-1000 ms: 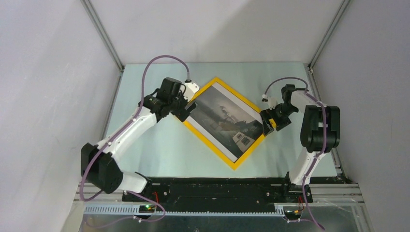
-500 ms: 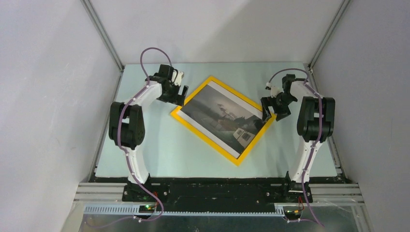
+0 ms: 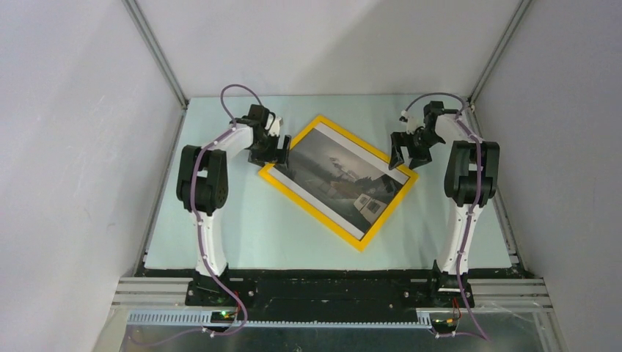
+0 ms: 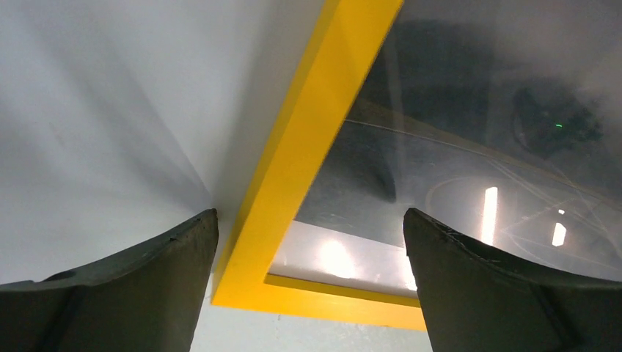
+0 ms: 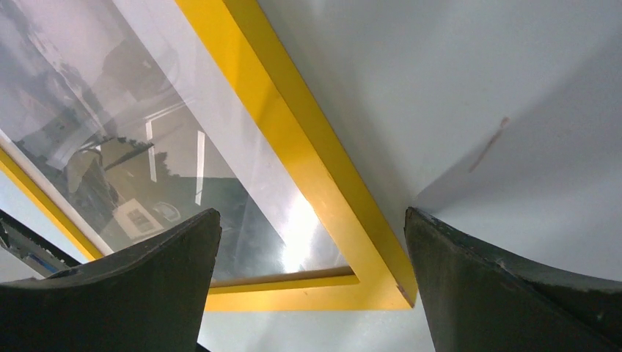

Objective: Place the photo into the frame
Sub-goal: Adjust the photo frame at the center of the board.

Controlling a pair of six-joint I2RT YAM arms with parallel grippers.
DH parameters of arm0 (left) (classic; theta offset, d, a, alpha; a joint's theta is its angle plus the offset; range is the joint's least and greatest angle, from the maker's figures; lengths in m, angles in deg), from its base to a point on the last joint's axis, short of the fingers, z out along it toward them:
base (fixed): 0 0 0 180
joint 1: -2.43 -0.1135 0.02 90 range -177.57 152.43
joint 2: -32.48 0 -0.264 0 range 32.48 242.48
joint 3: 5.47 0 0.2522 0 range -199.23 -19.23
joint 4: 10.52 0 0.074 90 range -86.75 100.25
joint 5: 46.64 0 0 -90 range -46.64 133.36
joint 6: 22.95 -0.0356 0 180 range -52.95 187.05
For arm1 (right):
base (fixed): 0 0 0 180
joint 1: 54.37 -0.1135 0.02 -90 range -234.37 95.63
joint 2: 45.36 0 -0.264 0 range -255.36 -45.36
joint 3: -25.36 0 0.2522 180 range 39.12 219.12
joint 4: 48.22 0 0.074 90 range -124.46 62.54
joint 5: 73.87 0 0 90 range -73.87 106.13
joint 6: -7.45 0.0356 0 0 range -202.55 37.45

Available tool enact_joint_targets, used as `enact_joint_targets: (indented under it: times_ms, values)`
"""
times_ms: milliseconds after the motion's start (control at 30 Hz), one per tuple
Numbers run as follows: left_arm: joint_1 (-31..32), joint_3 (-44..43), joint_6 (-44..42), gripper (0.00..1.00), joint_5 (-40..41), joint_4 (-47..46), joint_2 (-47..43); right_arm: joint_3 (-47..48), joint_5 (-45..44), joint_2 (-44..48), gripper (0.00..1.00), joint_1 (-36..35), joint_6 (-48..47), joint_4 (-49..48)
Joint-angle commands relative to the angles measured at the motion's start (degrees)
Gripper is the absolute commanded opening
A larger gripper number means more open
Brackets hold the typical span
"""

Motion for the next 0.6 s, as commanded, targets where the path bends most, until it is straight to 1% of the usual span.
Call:
enact_joint_targets:
  times_ms: [0,67,200,267,300,367,567]
  values:
    - [-1.01,1.61,2.28,1.0,-6.95,0.04,0.09,2.6,2.18,-2.0,0.99,-2.04,1.6,0.59]
    - [-1.18,3.11,2.18,1.0,-9.82,0.07,-0.41,3.13,2.93,-2.35,0.99,-2.39,2.07,0.81]
    - [-1.36,7.16,1.35,0.99,-18.46,0.14,-2.44,4.53,4.68,-3.14,0.99,-2.46,2.94,1.27]
    - [-1.42,10.15,1.14,0.99,-20.38,0.12,-3.74,5.53,5.17,-3.68,0.99,-2.42,3.31,1.49]
    - [-1.4,10.86,1.07,0.99,-20.61,0.11,-4.64,6.0,4.97,-3.93,0.99,-3.73,3.6,1.62]
    - [-1.57,12.57,0.98,0.99,-20.3,0.1,-5.92,6.46,4.05,-3.89,0.99,-4.19,3.94,1.39]
    - [-3.07,15.06,0.71,0.99,-18.09,0.1,-8.06,5.43,0.14,-0.19,0.99,-2.21,5.62,-0.37]
